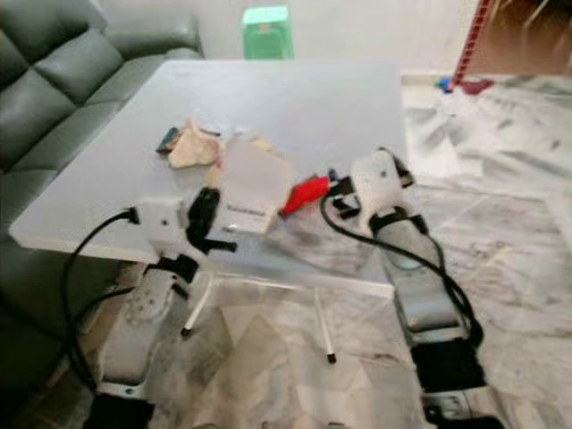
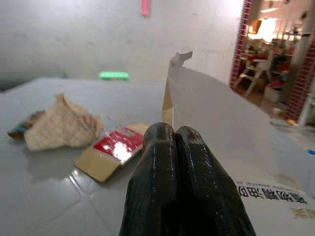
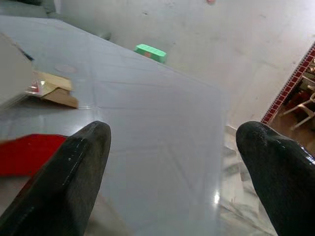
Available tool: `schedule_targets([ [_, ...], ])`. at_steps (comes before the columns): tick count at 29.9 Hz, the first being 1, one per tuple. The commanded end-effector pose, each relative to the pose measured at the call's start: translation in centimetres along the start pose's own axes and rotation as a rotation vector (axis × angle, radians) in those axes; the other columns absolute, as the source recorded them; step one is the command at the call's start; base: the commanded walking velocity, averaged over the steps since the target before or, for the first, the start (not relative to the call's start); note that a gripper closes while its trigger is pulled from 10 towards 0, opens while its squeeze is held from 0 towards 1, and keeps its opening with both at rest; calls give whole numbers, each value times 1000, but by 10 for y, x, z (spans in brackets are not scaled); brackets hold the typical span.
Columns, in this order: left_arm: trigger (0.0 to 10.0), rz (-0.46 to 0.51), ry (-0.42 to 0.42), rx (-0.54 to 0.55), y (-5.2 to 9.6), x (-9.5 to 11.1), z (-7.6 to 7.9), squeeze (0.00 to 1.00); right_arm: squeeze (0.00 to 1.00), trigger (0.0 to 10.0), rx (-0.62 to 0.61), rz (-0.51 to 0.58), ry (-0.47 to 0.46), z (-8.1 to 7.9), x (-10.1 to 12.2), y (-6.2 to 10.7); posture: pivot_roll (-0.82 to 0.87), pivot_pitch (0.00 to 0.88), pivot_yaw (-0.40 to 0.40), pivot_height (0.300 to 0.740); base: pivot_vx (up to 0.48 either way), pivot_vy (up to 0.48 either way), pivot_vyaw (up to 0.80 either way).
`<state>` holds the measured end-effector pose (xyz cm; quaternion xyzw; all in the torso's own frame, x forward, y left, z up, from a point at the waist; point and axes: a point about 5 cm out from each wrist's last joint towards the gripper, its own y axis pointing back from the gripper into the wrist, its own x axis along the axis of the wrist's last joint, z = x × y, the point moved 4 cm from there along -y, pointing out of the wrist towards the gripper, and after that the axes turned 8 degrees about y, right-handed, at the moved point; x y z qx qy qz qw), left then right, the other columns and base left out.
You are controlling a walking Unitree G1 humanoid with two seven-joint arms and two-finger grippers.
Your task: Picking trash to rubbish bin
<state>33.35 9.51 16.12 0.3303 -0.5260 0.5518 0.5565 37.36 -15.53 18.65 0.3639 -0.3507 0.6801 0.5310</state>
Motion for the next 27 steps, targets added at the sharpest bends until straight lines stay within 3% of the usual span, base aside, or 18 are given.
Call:
schedule_targets([
  [1,941,23,-45,65,1,6,-16,0,0,10000,39,37,-17,-8,9,-2,-65,87,41,740,0,0,0],
  [2,1255,37,-56,96,1,9,-21,0,0,10000,50,42,-18,-9,10,-2,-66,88,41,740,0,0,0],
  [4,78,63,-95,153,2,14,-31,0,0,10000,75,56,-23,-10,12,-1,-67,90,40,740,0,0,0],
  [10,0,102,-130,224,5,25,-43,0,0,10000,119,74,-29,-8,14,1,-66,95,34,740,0,0,0],
  [13,902,105,-137,234,6,25,-44,0,0,10000,146,76,-23,-6,13,1,-63,99,30,740,0,0,0],
  [21,1294,72,-167,245,23,17,-47,0,0,10000,204,7,7,-1,1,-2,-52,103,10,740,0,0,0],
  [27,0,56,-216,291,38,13,-55,0,0,10000,358,-5,-1,-19,-4,3,-44,107,4,740,0,0,0],
])
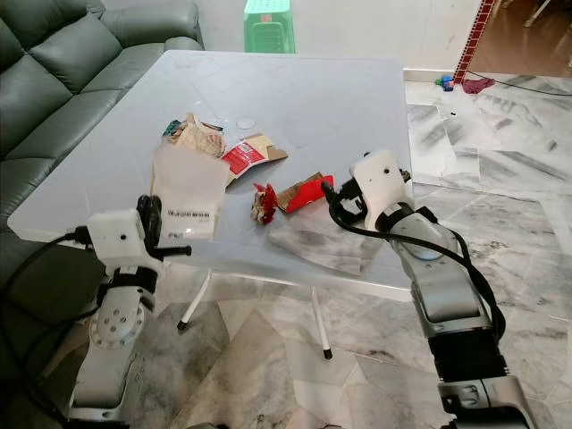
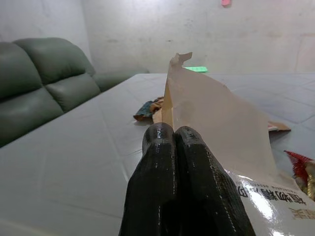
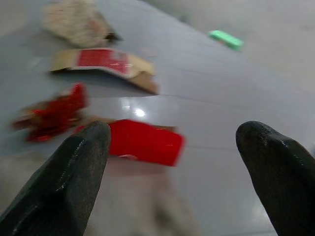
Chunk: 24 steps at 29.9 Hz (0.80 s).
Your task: Picking trash to rubbish bin
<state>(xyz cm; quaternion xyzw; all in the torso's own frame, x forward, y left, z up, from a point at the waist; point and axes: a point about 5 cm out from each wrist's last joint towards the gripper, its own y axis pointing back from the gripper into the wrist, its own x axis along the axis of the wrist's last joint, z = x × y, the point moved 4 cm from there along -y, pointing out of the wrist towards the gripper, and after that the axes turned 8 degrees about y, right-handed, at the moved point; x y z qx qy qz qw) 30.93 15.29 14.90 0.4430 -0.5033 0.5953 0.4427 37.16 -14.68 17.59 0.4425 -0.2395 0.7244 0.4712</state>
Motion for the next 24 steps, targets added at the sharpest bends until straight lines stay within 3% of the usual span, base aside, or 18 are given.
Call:
schedule_targets([
  [1,0,9,-57,44,9,2,-13,0,0,10000,151,52,-9,-22,7,1,-39,109,2,740,0,0,0],
  [8,0,-21,-80,67,21,-4,-19,0,0,10000,168,118,0,-29,16,-6,-27,111,-4,740,0,0,0],
  [13,0,-16,-73,67,22,-2,-15,0,0,10000,265,186,-28,-56,29,-14,-25,109,-8,740,0,0,0],
  [17,0,-12,-68,57,20,-1,-12,0,0,10000,313,179,12,-76,26,-20,-13,107,-14,740,0,0,0],
  [19,0,-8,-68,57,20,0,-11,0,0,10000,289,127,55,-73,16,-21,-7,107,-16,740,0,0,0],
  [20,0,-4,-68,56,20,2,-12,0,0,10000,240,30,58,-62,-1,-20,-7,107,-16,740,0,0,0],
  [24,0,-6,-67,57,22,2,-12,0,0,10000,199,-48,-9,-46,-16,-10,-12,113,-17,740,0,0,0],
])
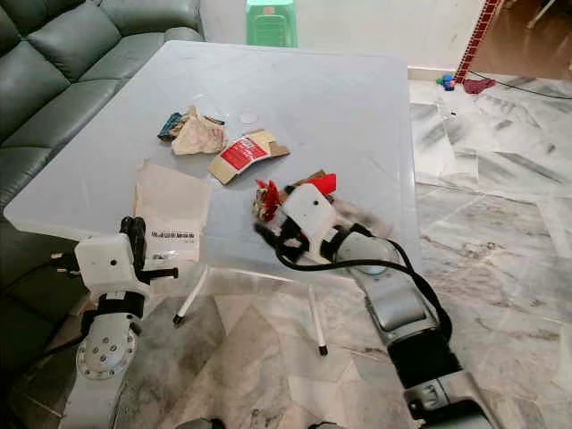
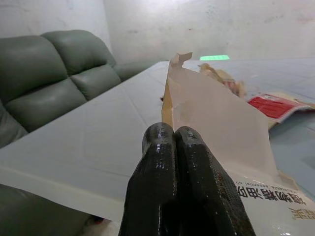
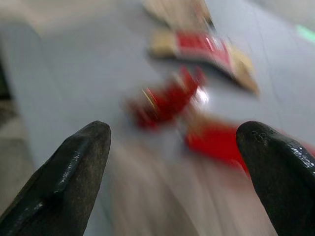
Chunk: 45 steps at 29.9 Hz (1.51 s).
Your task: Picking trash to rubbish bin
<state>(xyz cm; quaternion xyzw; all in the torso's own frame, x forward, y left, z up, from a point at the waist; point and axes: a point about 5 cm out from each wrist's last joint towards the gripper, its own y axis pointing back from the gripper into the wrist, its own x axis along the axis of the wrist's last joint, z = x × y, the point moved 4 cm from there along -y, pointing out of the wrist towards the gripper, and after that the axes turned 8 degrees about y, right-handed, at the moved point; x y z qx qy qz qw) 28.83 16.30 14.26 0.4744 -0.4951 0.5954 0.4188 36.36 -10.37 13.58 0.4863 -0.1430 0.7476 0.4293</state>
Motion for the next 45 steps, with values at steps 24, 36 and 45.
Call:
schedule_targets([
  [24,0,-6,8,-29,-4,1,8,0,0,0,46,-290,-274,-17,-66,27,-22,116,-14,740,0,0,0],
  [36,0,-3,8,-43,-8,1,9,0,0,0,49,-209,-293,-20,-47,19,-26,112,-2,740,0,0,0],
  [45,0,-6,18,-43,-9,1,10,0,0,0,49,-196,-285,-21,-44,17,-26,108,-3,740,0,0,0],
])
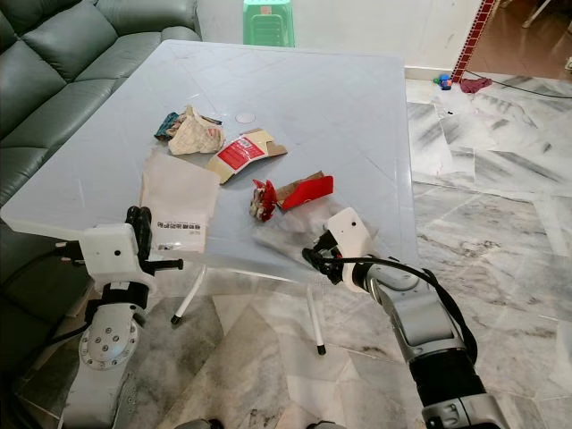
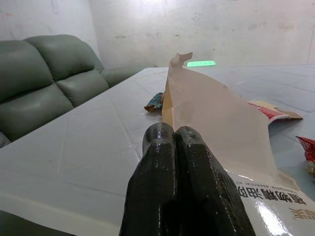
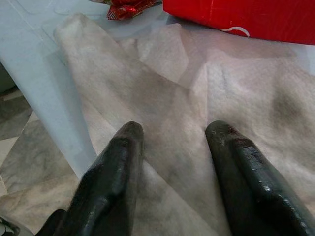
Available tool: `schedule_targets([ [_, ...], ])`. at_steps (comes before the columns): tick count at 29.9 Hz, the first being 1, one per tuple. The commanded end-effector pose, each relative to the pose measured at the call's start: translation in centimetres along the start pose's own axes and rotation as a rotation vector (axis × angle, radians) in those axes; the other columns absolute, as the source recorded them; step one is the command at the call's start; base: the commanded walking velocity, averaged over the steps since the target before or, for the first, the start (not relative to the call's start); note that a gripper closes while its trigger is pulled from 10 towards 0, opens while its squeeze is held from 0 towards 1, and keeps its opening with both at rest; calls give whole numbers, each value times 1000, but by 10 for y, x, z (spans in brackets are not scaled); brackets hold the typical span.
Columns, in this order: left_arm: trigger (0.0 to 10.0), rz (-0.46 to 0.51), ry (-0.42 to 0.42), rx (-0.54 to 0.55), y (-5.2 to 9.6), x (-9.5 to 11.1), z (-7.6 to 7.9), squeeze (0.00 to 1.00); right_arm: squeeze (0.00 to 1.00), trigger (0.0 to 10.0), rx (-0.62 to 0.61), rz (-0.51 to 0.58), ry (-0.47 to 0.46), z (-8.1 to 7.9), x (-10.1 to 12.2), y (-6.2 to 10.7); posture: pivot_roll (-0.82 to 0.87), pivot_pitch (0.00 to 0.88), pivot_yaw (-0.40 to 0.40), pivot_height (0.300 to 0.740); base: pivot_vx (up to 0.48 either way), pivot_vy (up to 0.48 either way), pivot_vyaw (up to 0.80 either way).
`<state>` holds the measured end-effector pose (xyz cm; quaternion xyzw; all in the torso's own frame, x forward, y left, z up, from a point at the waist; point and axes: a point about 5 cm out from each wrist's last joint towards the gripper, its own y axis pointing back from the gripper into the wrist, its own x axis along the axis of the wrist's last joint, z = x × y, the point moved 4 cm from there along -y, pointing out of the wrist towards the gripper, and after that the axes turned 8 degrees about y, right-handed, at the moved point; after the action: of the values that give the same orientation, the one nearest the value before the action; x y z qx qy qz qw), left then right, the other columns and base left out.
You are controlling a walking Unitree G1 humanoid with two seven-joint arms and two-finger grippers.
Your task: Picking trash to rubbish bin
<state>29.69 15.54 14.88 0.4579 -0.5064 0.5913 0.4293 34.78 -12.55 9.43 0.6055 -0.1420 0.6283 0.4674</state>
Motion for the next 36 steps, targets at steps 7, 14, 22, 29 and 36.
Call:
schedule_targets([
  [7,0,-17,3,-2,-1,-4,1,0,0,0,9,11,5,-5,2,-1,-26,107,-4,740,0,0,0],
  [14,0,-18,4,-6,-1,-4,1,0,0,0,-15,30,1,-2,5,0,-30,109,-1,740,0,0,0],
  [22,0,-17,4,-5,-1,-4,1,0,0,0,-21,52,-4,-1,9,0,-29,112,-3,740,0,0,0],
  [29,0,-16,3,-3,-1,-3,1,0,0,0,-18,105,-10,-2,19,-1,-27,111,-3,740,0,0,0],
  [36,0,-8,5,-3,-4,-2,1,0,0,0,-111,367,-53,9,71,10,-30,106,2,740,0,0,0],
])
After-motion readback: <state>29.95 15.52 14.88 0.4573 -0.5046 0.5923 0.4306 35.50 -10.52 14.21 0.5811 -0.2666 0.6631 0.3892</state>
